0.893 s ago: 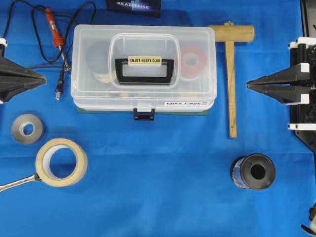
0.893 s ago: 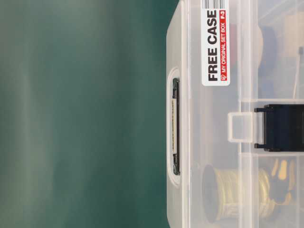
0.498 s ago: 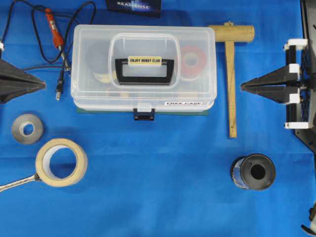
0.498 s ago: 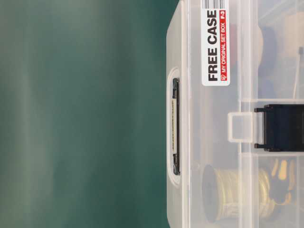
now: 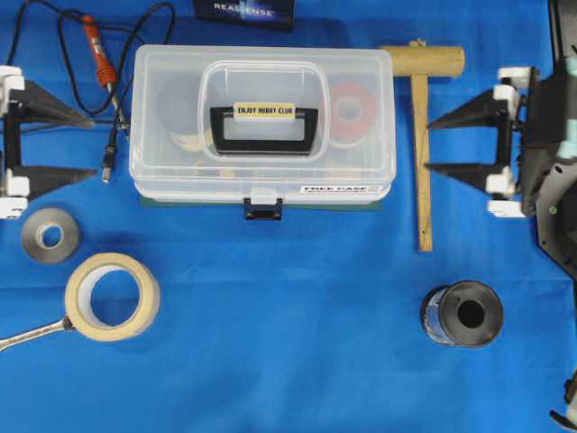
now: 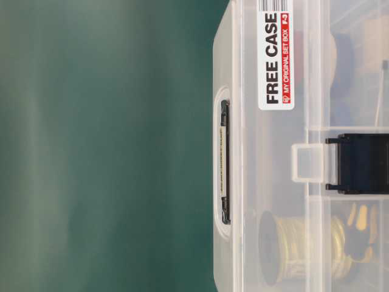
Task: Open the tool box with both arms.
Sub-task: 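Move both open grippers inward toward the left and right sides of the lid, then close both grippers on the lid's side edges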
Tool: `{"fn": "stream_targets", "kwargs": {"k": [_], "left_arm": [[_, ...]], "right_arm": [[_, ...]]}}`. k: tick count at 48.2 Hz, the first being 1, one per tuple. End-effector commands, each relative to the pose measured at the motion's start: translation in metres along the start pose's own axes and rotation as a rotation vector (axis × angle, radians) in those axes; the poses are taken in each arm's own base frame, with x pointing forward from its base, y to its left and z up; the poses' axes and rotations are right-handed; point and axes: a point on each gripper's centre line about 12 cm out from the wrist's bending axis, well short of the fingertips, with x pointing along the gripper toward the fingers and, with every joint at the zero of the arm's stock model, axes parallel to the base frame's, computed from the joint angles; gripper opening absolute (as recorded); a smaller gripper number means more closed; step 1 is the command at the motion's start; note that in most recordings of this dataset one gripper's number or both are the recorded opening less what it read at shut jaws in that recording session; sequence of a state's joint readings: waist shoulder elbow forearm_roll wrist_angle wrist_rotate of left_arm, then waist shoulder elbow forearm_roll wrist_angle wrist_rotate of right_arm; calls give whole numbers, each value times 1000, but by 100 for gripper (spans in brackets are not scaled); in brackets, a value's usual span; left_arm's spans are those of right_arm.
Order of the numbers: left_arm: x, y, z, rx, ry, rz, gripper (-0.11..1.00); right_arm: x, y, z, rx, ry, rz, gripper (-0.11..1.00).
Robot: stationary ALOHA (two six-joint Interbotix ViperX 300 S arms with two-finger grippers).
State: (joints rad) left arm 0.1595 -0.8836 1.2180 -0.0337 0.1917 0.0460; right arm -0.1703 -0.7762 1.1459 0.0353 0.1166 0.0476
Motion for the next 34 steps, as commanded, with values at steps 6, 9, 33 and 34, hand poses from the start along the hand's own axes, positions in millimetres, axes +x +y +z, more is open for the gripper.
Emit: {"fn": "stream_targets", "kwargs": {"k": [6, 9, 33, 34], "left_arm": [[18, 5, -7, -14, 59, 21, 83], [21, 6, -6, -15, 45, 26, 83], [47, 15, 13, 26, -65, 60, 83], [48, 15, 14, 28, -67, 61, 83]], "right_arm": [[20, -11, -8, 22, 90, -48, 84], [25, -15, -11, 28, 117, -60, 84], [50, -17, 0, 14, 98, -63, 85], [51, -17, 0, 12, 98, -63, 85]]}}
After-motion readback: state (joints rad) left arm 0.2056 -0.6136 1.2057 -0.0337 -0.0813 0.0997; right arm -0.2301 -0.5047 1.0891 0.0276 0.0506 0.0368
